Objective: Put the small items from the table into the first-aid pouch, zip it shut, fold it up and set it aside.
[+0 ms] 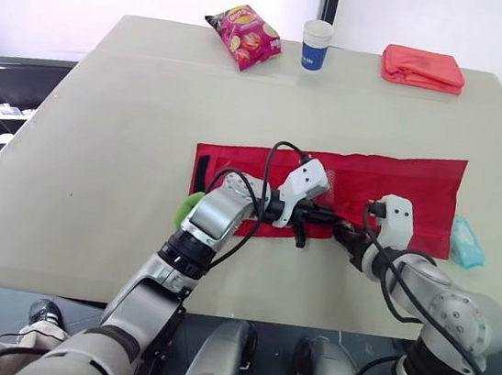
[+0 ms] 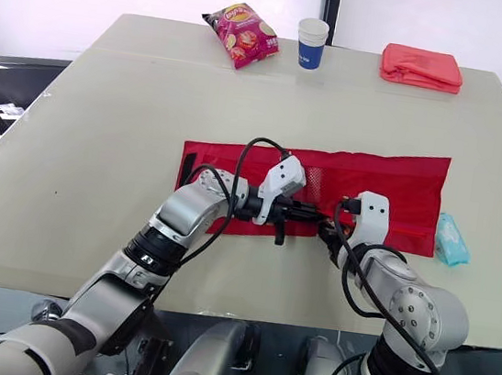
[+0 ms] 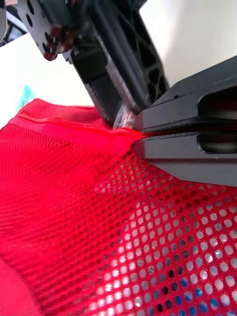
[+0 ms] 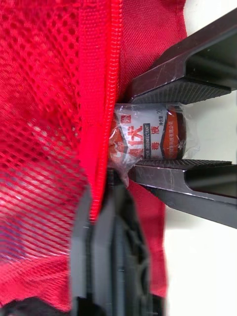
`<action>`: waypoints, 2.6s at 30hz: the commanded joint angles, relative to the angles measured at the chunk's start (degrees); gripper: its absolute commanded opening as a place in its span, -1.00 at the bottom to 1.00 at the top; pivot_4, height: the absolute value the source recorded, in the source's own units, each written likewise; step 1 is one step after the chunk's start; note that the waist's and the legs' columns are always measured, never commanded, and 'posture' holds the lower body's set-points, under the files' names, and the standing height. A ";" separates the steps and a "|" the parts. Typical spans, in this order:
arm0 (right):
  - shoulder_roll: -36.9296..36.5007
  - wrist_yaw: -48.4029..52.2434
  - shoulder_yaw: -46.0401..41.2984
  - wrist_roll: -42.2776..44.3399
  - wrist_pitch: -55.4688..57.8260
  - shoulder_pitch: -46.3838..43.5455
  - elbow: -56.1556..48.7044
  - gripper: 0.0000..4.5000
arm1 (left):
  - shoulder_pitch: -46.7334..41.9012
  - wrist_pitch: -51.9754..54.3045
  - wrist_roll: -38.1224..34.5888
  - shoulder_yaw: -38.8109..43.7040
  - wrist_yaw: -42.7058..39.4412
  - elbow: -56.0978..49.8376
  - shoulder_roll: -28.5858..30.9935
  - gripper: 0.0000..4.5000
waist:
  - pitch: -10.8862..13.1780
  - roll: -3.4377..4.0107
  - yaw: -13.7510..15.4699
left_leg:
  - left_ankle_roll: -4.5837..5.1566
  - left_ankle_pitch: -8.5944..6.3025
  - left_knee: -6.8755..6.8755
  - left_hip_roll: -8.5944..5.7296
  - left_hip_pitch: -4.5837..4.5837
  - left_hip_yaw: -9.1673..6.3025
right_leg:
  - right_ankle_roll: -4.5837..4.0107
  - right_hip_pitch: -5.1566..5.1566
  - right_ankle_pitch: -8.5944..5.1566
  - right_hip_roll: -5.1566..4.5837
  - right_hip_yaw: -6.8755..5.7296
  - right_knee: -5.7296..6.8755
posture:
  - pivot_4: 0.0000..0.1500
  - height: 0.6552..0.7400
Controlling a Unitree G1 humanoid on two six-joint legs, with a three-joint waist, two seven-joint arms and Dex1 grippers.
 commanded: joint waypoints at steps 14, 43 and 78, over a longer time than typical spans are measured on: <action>-19.96 6.91 5.28 10.70 0.31 3.20 -11.08 0.96 | -7.65 2.08 -3.52 1.15 -5.29 10.36 0.43 -1.00 | 0.05 0.11 -0.10 | -0.02 0.03 -0.10 -0.01 -0.01 0.10 | 0.00 -0.10 -0.01 -0.02 0.12 0.00 | 1.00 1.00; -41.00 23.23 20.23 3.42 -27.94 9.56 -12.91 0.96 | -13.49 -1.66 -1.23 0.44 -9.27 18.13 0.76 -1.00 | 0.10 0.08 0.21 | 0.00 0.03 -0.06 0.10 -0.09 0.08 | 0.20 -0.13 -0.14 -0.27 0.10 -0.04 | 1.00 1.00; -31.33 18.38 17.37 6.07 -16.37 8.62 -12.10 -1.00 | -9.30 -8.32 0.23 0.88 -7.14 8.75 4.73 -0.23 | 0.11 0.07 0.05 | -0.01 0.03 -0.04 0.12 -0.07 0.08 | -0.02 -0.14 -0.02 -0.28 0.10 0.01 | 1.00 1.00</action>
